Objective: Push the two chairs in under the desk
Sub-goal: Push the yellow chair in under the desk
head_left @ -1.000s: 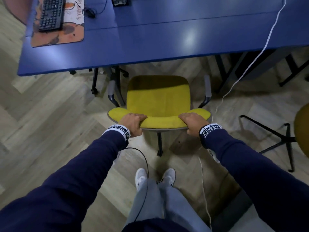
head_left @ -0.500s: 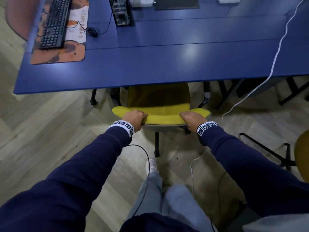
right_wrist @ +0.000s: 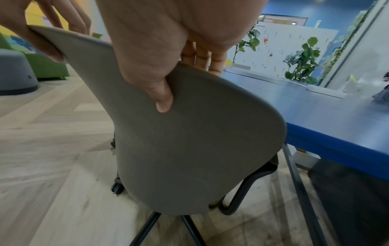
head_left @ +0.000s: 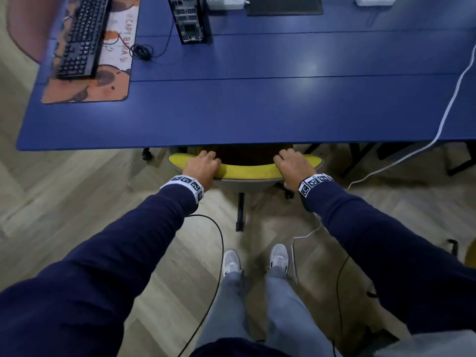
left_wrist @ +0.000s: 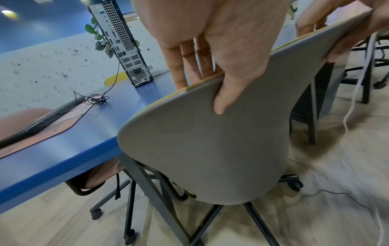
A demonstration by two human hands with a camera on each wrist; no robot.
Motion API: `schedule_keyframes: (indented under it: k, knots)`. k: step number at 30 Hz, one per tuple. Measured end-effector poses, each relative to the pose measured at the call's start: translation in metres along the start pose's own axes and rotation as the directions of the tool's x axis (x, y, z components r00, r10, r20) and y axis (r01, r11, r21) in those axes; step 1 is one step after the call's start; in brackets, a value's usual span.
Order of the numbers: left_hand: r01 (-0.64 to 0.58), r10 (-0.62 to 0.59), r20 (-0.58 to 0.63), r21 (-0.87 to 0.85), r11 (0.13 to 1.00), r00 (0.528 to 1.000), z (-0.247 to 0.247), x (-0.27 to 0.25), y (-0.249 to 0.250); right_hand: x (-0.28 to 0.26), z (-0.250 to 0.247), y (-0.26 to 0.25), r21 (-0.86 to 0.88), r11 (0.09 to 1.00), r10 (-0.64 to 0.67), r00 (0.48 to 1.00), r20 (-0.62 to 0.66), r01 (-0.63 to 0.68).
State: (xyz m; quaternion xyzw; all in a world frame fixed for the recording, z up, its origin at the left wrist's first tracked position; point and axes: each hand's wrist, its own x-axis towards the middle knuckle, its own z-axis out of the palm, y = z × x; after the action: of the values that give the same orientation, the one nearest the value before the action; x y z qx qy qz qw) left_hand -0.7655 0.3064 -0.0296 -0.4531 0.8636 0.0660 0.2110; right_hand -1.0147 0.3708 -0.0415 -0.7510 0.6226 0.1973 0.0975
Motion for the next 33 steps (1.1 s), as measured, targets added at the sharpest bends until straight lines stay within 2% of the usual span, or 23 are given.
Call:
schedule_keyframes:
  k: [5, 8, 15, 21, 25, 28, 33]
  knots:
    - [0.040, -0.040, -0.002, -0.012, 0.999, 0.999, -0.006, 0.026, -0.014, 0.028, -0.007, 0.015, -0.009, 1.000, -0.022, 1.000, -0.017, 0.022]
    - [0.028, -0.028, -0.001, -0.023, 0.999, 1.000, 0.000, 0.038, -0.010, 0.038, -0.005, 0.026, -0.013, 1.000, -0.018, 1.000, -0.009, 0.018]
    - [0.011, -0.011, 0.001, -0.064, 0.998, 1.000, 0.011, 0.048, -0.010, 0.049, 0.006, 0.041, -0.023, 0.995, -0.099, 0.995, 0.026, 0.099]
    - [0.023, -0.026, -0.019, -0.131, 0.991, 0.999, 0.013, 0.050, -0.009, 0.049, 0.005, 0.040, 0.023, 0.996, -0.088, 0.996, 0.013, 0.088]
    - [0.010, -0.013, -0.015, -0.154, 0.988, 1.000, 0.017, 0.047, -0.004, 0.044, 0.010, 0.033, 0.105, 0.985, -0.129, 0.990, -0.055, 0.135]
    - [-0.025, 0.030, 0.032, -0.136, 0.990, 0.999, 0.024, 0.045, -0.004, 0.044, 0.016, 0.018, 0.149, 0.976, -0.149, 0.987, -0.056, 0.156]
    - [-0.043, 0.055, 0.098, -0.118, 0.992, 0.994, 0.027, 0.040, -0.009, 0.049, 0.018, 0.004, 0.169, 0.980, -0.097, 0.994, -0.058, 0.106]
